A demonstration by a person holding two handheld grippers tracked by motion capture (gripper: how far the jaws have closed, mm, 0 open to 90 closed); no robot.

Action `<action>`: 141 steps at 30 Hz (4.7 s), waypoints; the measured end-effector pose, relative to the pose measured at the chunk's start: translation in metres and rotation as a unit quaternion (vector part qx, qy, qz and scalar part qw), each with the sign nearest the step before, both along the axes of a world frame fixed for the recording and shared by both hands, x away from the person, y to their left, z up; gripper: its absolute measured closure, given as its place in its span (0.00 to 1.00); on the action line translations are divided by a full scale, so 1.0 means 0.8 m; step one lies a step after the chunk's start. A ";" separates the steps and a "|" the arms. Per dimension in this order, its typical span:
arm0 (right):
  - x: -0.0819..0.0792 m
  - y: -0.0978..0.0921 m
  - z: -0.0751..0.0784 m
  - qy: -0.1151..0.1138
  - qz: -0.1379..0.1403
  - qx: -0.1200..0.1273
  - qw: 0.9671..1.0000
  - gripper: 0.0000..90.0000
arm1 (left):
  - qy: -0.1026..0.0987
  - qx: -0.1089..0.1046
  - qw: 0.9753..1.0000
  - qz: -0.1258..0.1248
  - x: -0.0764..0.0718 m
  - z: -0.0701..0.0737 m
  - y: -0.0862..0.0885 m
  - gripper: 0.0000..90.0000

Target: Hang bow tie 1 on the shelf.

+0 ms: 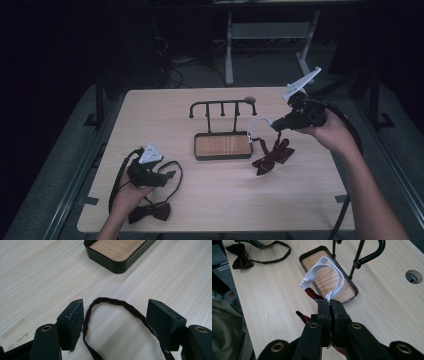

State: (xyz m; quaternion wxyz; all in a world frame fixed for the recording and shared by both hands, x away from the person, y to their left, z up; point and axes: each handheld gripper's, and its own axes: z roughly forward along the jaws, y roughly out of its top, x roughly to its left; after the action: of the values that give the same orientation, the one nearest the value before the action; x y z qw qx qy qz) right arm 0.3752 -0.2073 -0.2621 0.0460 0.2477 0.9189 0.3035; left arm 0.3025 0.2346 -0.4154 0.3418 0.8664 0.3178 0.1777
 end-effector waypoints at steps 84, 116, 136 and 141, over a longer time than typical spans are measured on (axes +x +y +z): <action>0.084 0.001 -0.008 0.044 -0.057 -0.012 0.997 0.92 | 0.000 -0.001 1.000 0.000 0.000 0.001 0.003 0.35; 0.062 -0.013 -0.056 0.070 -0.047 0.016 0.996 0.77 | 0.004 -0.002 1.000 0.000 0.000 -0.001 0.002 0.34; 0.038 -0.022 -0.080 0.069 -0.044 0.030 0.996 0.62 | 0.005 0.000 1.000 -0.001 0.000 -0.002 0.003 0.34; 0.033 -0.025 -0.089 0.072 -0.045 0.033 0.996 0.58 | 0.004 0.002 1.000 -0.002 0.001 -0.002 0.003 0.34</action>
State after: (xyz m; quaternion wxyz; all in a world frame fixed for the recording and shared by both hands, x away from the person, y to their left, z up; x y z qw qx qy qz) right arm 0.4015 -0.2270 -0.3335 -0.0148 0.3110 0.8973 0.3129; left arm 0.3031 0.2372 -0.4166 0.3395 0.8681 0.3174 0.1741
